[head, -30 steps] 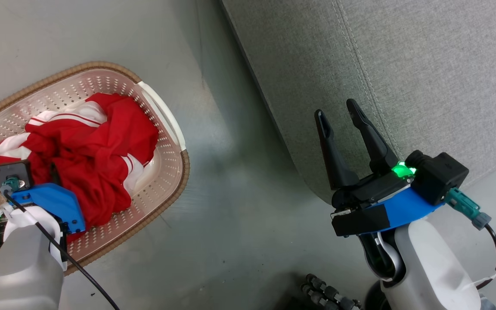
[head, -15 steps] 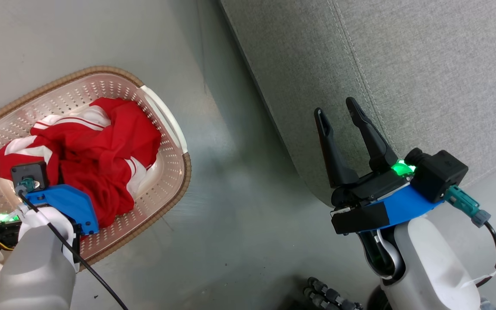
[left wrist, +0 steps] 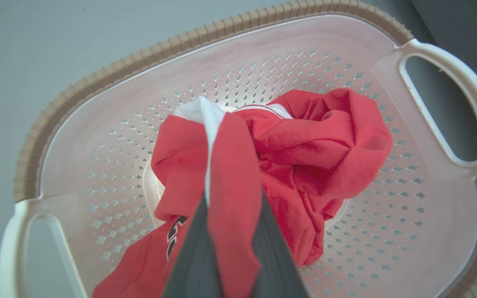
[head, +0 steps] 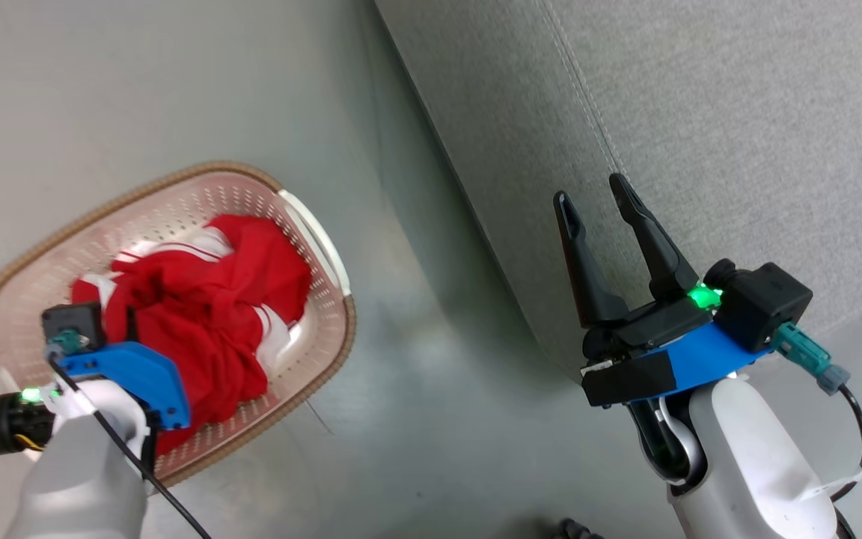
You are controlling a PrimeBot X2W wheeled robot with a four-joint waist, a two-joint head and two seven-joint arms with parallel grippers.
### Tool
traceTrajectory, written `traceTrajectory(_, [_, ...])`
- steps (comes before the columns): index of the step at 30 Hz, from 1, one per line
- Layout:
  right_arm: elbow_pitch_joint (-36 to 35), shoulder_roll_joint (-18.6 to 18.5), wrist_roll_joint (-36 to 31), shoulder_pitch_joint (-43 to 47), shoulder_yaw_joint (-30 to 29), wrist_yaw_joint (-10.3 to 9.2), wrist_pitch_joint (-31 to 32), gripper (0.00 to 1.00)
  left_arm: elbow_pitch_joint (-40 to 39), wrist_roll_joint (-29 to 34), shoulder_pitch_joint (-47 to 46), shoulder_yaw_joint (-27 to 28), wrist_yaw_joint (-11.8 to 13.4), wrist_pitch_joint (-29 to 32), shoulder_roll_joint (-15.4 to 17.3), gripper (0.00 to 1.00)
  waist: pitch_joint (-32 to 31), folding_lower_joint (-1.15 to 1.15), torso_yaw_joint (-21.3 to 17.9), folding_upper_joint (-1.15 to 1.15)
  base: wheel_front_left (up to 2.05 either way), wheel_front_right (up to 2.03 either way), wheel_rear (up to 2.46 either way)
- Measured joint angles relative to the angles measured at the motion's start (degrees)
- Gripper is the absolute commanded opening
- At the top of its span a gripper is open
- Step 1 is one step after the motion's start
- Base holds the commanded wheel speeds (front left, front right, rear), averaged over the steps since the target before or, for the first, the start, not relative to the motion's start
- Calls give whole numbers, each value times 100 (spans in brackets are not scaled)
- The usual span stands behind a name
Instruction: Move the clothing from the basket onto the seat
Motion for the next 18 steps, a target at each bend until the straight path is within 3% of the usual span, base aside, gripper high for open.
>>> traceTrajectory(10, [307,4,-343,350,-127,1,-3,100,-567,64,375,-182,-310,-27,-446,0,-1018,-1,463,0,0,0,0])
traceTrajectory(18, [581,7,-590,767,-207,1,-4,100,-1268,290,808,-450,-354,-26,-867,0,-1976,-2,904,0,0,0,0])
